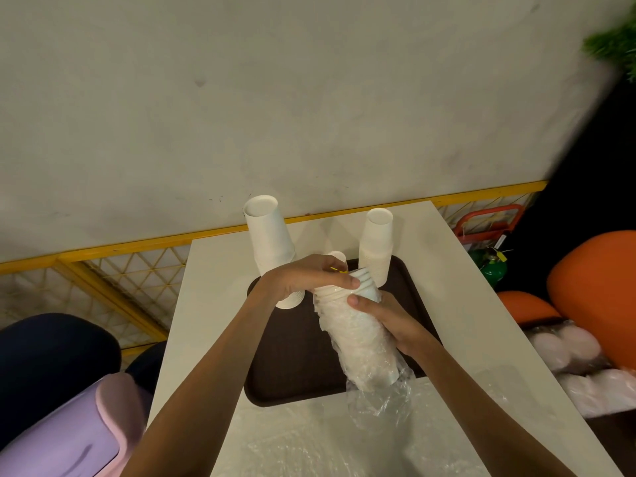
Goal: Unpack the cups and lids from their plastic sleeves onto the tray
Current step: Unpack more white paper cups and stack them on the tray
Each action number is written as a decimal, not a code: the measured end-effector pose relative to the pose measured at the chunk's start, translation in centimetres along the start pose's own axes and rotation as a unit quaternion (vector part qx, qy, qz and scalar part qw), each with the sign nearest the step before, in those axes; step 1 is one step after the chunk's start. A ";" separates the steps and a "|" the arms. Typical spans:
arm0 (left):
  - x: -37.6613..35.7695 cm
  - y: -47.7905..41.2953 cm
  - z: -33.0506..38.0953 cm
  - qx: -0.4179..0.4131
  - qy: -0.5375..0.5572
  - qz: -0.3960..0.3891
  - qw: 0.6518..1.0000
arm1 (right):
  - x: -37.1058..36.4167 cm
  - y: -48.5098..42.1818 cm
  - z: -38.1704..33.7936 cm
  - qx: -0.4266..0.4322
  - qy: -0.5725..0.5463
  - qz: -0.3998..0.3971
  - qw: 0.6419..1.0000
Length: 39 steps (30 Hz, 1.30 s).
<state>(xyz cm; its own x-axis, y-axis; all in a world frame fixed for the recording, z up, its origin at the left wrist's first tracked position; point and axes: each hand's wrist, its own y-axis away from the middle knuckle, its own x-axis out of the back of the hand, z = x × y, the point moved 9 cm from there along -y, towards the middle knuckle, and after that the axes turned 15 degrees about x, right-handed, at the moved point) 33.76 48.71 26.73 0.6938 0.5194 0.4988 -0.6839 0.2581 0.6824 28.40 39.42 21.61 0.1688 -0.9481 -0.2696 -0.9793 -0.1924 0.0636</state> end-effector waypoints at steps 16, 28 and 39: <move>0.8 -0.2 0.4 0.003 0.031 0.055 0.998 | -0.3 0.1 -0.3 0.012 0.025 -0.014 1.000; 6.6 2.0 -2.4 -0.053 0.269 0.117 0.955 | 3.6 0.5 -0.7 0.030 -0.003 0.083 0.996; 1.3 0.7 -5.9 -0.015 0.159 -0.070 0.985 | 4.8 0.4 -1.0 0.040 -0.033 0.137 0.989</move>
<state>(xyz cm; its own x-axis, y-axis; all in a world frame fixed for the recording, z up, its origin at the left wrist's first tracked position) 32.85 54.33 24.70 0.6788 0.7051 0.2053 -0.5969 0.3668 0.7136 28.92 34.58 21.28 -0.1102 -0.9426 -0.3151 -0.9933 0.0933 0.0683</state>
